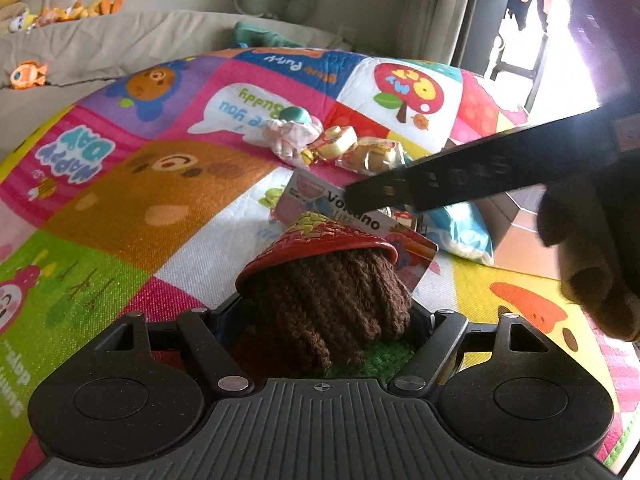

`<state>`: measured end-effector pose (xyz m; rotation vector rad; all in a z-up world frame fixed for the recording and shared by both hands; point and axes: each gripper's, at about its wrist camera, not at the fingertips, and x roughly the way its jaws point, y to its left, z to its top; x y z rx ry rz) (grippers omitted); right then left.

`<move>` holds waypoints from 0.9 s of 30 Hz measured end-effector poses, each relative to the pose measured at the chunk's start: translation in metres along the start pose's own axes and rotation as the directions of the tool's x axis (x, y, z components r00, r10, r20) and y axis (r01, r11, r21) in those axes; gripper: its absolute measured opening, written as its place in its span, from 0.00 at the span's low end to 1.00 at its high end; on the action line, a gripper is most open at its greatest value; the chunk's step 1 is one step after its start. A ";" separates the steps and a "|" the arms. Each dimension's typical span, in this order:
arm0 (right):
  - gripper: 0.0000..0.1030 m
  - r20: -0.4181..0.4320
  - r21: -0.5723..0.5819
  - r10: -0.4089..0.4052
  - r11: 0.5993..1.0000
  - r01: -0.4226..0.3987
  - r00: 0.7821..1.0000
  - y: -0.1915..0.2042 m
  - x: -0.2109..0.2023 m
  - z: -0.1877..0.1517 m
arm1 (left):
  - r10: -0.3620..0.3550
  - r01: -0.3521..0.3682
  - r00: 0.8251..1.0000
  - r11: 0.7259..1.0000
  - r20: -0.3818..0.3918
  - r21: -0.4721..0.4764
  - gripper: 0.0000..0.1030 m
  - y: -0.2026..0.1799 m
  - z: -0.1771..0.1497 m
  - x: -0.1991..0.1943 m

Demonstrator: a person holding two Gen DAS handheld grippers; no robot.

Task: Organize objects
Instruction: 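Carry the crocheted doll with the left tool over the pink box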

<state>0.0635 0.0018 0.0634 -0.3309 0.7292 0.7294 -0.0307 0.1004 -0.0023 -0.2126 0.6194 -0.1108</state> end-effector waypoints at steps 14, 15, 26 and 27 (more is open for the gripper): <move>0.21 -0.013 0.118 0.013 0.993 -0.011 1.000 -0.020 0.002 -0.006 | -0.005 0.005 1.000 1.000 0.003 -0.011 0.78 0.001 0.000 0.000; 0.21 0.018 0.141 0.000 0.990 -0.003 1.000 -0.026 -0.013 -0.011 | -0.005 0.005 1.000 1.000 0.003 -0.011 0.78 0.002 0.000 0.000; 0.21 0.206 0.357 -0.143 0.932 0.062 0.968 -0.065 -0.167 -0.122 | -0.144 0.142 0.989 0.988 0.040 0.053 0.73 -0.029 0.045 -0.016; 0.21 0.212 0.368 -0.156 0.927 0.069 0.965 -0.066 -0.172 -0.132 | -0.170 0.166 0.984 0.983 0.049 0.079 0.73 -0.042 0.059 -0.015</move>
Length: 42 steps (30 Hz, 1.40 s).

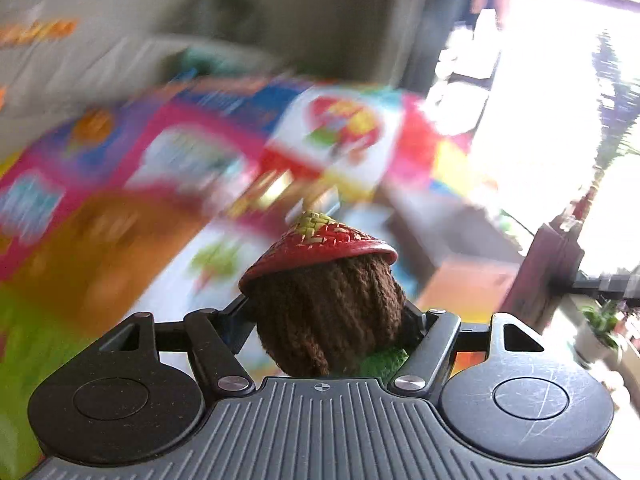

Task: Organize objects
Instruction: 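Carry the crocheted doll with the left tool over the pink box, then lower the doll into the pink box and open the left tool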

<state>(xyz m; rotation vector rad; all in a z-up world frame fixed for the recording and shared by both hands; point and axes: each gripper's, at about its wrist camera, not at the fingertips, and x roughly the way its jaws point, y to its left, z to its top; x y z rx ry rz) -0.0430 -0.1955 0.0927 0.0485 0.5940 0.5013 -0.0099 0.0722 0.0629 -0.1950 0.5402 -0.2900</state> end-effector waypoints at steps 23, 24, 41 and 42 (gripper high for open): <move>0.21 0.088 0.144 0.031 0.989 -0.043 0.996 -0.051 -0.019 -0.058 | 0.103 0.065 0.945 0.871 -0.311 0.486 0.74 -0.158 0.078 0.196; 0.21 0.093 0.147 0.032 0.988 -0.046 0.995 -0.051 -0.020 -0.056 | 0.074 0.070 0.954 0.888 -0.291 0.454 0.74 -0.153 0.082 0.186; 0.21 0.109 0.127 -0.017 0.992 0.003 0.994 -0.053 -0.032 -0.028 | 0.287 0.049 0.899 0.687 -0.332 0.725 0.73 -0.184 0.043 0.236; 0.21 0.103 0.129 -0.020 0.992 0.006 0.995 -0.054 -0.030 -0.032 | 0.289 0.049 0.900 0.678 -0.327 0.734 0.73 -0.184 0.043 0.234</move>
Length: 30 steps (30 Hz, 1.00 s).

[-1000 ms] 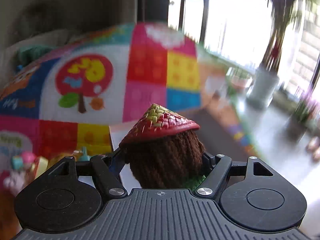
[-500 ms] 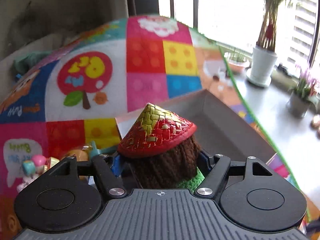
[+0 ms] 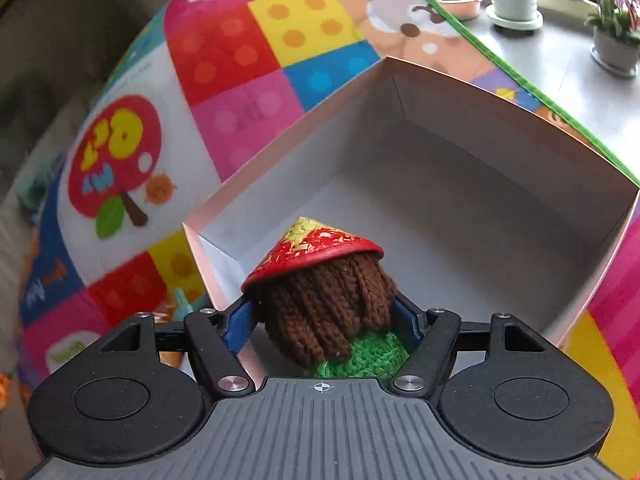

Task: Organize objects
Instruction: 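Lower the doll into the pink box and open the left tool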

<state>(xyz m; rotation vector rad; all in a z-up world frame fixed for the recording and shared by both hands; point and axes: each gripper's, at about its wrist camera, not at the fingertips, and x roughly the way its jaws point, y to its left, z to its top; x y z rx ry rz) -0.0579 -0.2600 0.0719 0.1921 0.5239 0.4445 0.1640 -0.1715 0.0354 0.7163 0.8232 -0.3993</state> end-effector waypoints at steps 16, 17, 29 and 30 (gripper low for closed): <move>0.21 0.029 0.058 0.051 0.997 -0.053 0.998 -0.011 0.009 0.010 | -0.094 0.110 0.985 0.988 0.144 -0.109 0.58 0.041 -0.027 -0.063; 0.21 0.039 0.052 0.046 0.997 -0.048 0.998 -0.009 0.009 0.015 | -0.069 0.089 0.986 0.988 0.152 -0.125 0.55 0.043 -0.027 -0.064; 0.21 -0.053 0.155 -0.039 0.987 0.047 0.998 -0.072 0.070 0.105 | -0.156 0.361 0.910 0.753 0.383 -0.550 0.53 0.068 -0.154 -0.090; 0.21 -0.097 0.148 -0.061 0.986 0.075 0.993 -0.078 0.087 0.109 | -0.158 0.363 0.912 0.742 0.379 -0.564 0.53 0.066 -0.166 -0.090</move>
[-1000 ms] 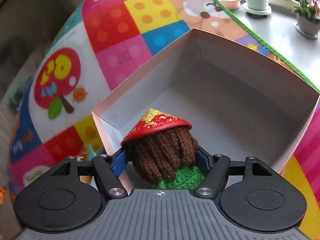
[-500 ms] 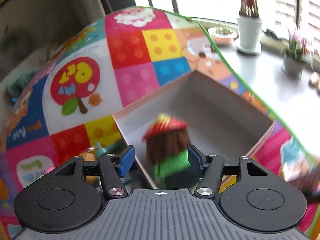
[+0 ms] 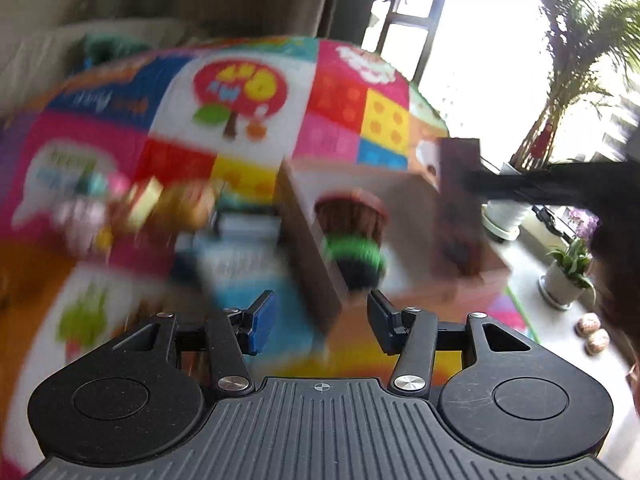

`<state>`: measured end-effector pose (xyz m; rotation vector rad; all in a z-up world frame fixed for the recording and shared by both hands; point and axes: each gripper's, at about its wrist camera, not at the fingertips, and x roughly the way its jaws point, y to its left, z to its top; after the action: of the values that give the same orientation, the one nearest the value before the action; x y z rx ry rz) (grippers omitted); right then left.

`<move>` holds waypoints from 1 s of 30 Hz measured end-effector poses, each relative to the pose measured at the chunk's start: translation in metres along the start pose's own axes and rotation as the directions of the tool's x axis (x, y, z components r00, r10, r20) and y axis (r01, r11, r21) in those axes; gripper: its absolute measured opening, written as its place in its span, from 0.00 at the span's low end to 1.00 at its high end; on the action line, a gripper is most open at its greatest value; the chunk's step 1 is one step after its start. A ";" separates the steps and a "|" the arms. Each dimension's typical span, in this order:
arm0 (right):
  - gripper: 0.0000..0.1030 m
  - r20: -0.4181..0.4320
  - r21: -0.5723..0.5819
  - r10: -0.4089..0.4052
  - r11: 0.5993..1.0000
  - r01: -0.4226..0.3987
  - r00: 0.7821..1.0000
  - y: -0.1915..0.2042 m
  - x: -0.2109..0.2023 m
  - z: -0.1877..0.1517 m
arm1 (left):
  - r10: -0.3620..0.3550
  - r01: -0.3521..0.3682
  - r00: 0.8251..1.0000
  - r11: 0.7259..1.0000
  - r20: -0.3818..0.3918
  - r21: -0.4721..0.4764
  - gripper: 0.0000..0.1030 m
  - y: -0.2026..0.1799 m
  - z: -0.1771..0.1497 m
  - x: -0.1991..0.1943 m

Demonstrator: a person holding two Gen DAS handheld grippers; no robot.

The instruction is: Organize objects

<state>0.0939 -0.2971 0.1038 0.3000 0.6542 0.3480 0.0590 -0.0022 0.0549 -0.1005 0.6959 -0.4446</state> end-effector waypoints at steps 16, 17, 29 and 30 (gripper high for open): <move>0.37 -0.165 -0.193 -0.240 0.959 0.207 0.957 0.024 0.100 -0.021 | -0.001 0.007 0.999 0.986 0.035 -0.164 0.53 0.048 -0.028 -0.010; 0.52 -0.125 -0.238 -0.252 0.947 0.218 0.960 0.031 0.091 -0.025 | -0.004 0.011 0.999 0.986 0.041 -0.166 0.53 0.044 -0.025 -0.008; 0.91 0.131 -0.378 -0.134 0.909 0.175 0.982 0.078 -0.016 -0.119 | 0.147 -0.156 0.986 0.981 -0.081 -0.117 0.67 0.036 0.029 0.077; 0.95 0.121 -0.372 -0.133 0.913 0.169 0.984 0.078 -0.018 -0.127 | 0.169 -0.180 0.980 0.979 -0.102 -0.101 0.67 0.034 0.030 0.083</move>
<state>-0.0176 -0.2140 0.0466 -0.1071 0.5002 0.3029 0.1469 -0.0089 0.0199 -0.1216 0.8140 -0.2434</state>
